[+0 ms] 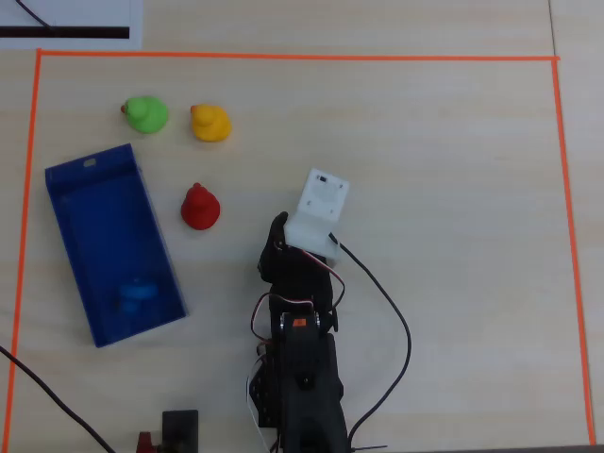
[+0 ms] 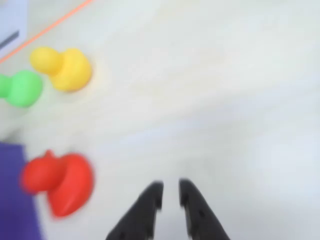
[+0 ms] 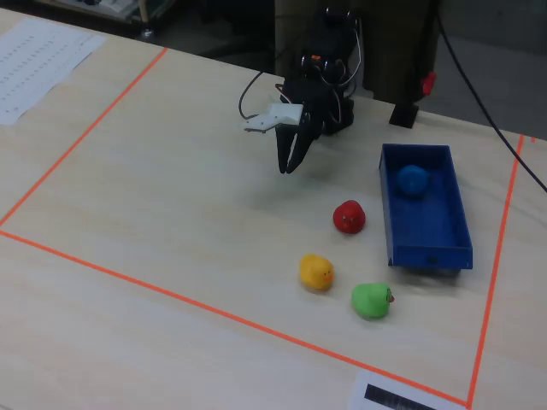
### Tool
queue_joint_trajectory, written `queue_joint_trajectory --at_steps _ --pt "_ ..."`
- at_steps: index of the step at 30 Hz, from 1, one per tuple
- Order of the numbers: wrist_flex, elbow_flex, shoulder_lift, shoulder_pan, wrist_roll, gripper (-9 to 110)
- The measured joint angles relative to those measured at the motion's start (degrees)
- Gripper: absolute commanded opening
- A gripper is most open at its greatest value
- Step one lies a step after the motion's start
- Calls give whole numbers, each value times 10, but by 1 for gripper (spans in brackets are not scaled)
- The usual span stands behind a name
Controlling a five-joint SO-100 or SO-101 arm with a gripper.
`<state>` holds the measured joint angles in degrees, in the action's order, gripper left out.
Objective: Grasp blue duck and put it into box.
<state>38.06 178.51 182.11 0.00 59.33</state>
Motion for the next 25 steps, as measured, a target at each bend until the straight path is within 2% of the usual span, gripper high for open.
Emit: queue_joint_trajectory --at_steps 9,25 --pt "339 0 76 -17 114 1" --pt "359 -1 85 12 123 1"
